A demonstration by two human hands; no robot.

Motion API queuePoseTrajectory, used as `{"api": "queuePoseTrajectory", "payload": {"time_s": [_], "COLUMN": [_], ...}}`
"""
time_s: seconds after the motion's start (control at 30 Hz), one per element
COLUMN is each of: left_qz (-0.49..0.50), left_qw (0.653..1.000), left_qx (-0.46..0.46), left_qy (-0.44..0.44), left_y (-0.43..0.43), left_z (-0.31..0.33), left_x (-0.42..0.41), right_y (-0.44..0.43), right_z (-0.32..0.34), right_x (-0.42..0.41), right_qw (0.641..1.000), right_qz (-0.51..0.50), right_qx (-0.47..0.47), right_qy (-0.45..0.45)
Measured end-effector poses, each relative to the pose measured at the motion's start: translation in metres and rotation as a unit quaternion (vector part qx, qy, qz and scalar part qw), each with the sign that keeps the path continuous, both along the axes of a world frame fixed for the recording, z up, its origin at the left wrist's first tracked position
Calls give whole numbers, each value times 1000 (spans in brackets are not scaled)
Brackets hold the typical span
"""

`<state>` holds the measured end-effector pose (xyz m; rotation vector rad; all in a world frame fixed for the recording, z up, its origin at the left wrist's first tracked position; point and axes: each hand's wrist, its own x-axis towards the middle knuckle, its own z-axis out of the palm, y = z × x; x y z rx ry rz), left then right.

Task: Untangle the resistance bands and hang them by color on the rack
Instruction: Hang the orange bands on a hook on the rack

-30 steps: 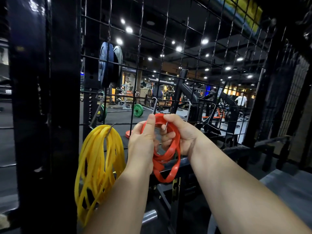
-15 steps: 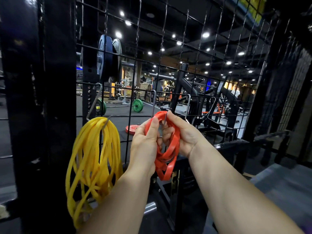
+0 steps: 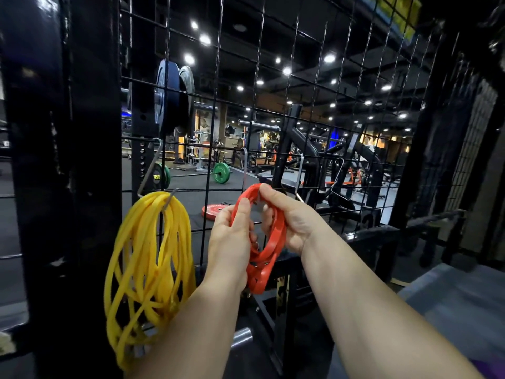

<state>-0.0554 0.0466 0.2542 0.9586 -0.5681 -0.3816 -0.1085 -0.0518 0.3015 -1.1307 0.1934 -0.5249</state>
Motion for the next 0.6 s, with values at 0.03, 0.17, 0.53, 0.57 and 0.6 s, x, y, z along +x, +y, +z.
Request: {"api": "queuePoseTrajectory", "payload": {"time_s": [0.03, 0.17, 0.53, 0.57, 0.6], "left_qz": [4, 33, 134, 135, 139], "left_qw": [1000, 999, 979, 979, 977], "left_qx": [6, 13, 47, 45, 46], "left_qy": [-6, -39, -146, -148, -153], "left_y": [0, 0, 1, 0, -1], "left_z": [-2, -8, -62, -64, -66], "left_x": [0, -1, -28, -29, -31], "right_y": [-2, -4, 12, 13, 15], "right_z": [-3, -14, -94, -98, -101], "right_x": [-1, -6, -16, -17, -17], "right_qw": [1000, 997, 973, 969, 966], "right_qz": [-1, 15, -129, -138, -146], "right_qx": [1, -74, -194, -204, -214], "right_qy": [2, 31, 11, 11, 13]}}
